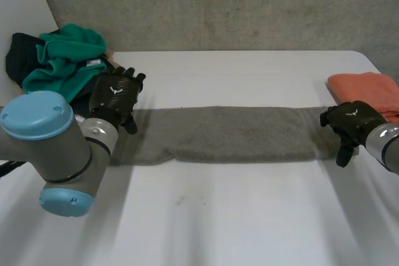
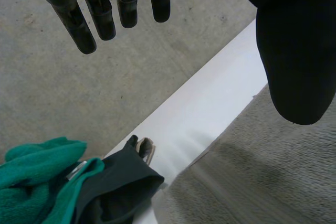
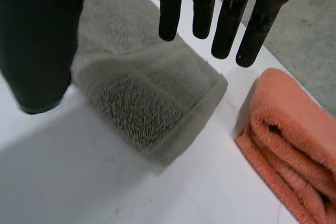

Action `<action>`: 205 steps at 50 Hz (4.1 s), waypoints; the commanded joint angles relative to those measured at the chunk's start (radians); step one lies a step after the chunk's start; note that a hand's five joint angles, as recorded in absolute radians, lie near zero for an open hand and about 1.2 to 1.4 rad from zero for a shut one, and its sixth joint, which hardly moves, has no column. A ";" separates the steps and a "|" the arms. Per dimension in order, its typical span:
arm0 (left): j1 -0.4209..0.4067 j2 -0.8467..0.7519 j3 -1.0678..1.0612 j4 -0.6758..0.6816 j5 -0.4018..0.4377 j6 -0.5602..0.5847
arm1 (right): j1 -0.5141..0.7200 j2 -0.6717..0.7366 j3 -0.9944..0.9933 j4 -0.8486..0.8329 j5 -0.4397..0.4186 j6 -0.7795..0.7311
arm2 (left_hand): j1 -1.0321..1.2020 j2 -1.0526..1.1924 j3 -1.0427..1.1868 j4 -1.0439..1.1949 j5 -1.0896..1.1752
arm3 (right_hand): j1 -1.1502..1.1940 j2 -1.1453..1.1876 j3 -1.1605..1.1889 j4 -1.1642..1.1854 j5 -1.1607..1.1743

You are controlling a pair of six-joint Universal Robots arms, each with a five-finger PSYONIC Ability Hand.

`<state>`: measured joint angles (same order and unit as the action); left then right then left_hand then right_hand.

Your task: Fold the laundry.

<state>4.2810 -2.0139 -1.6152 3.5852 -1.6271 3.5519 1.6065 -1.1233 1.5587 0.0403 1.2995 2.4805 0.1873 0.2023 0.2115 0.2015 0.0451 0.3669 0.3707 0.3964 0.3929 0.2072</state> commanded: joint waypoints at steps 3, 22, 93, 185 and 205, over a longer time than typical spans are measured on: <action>-0.004 -0.017 -0.003 0.032 0.004 0.004 | -0.023 0.151 -0.011 -0.164 -0.013 -0.015 | -0.012 -0.027 -0.036 -0.026 -0.044 | 0.185 0.181 0.155 0.159 0.170; 0.000 0.044 -0.044 0.030 0.006 0.002 | -0.223 0.071 -0.005 -0.215 0.109 -0.161 | -0.013 -0.028 -0.037 -0.027 -0.045 | 1.029 1.026 1.000 1.003 1.015; -0.070 0.165 -0.092 0.027 0.004 0.005 | 0.488 0.050 -0.078 -0.441 0.239 -0.164 | -0.013 -0.028 -0.037 -0.027 -0.045 | 1.029 1.026 1.000 1.003 1.015; -0.124 0.076 0.284 -0.381 0.561 -0.116 | 0.628 0.057 0.265 -0.632 0.179 0.232 | 0.047 0.032 0.023 0.033 0.014 | -0.192 -0.196 -0.222 -0.218 -0.207; -0.124 0.057 0.272 -0.375 0.552 -0.127 | 0.652 0.281 0.003 -0.704 0.224 0.113 | 0.047 0.032 0.023 0.033 0.014 | 0.337 0.334 0.308 0.311 0.323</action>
<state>4.1579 -1.9525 -1.3382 3.2099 -1.0737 3.4255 2.2548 -0.8559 1.6173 -0.6723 1.5247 2.5879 0.1906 0.2037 0.2115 0.2035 0.0451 0.4093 0.4373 0.4403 0.4317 0.2284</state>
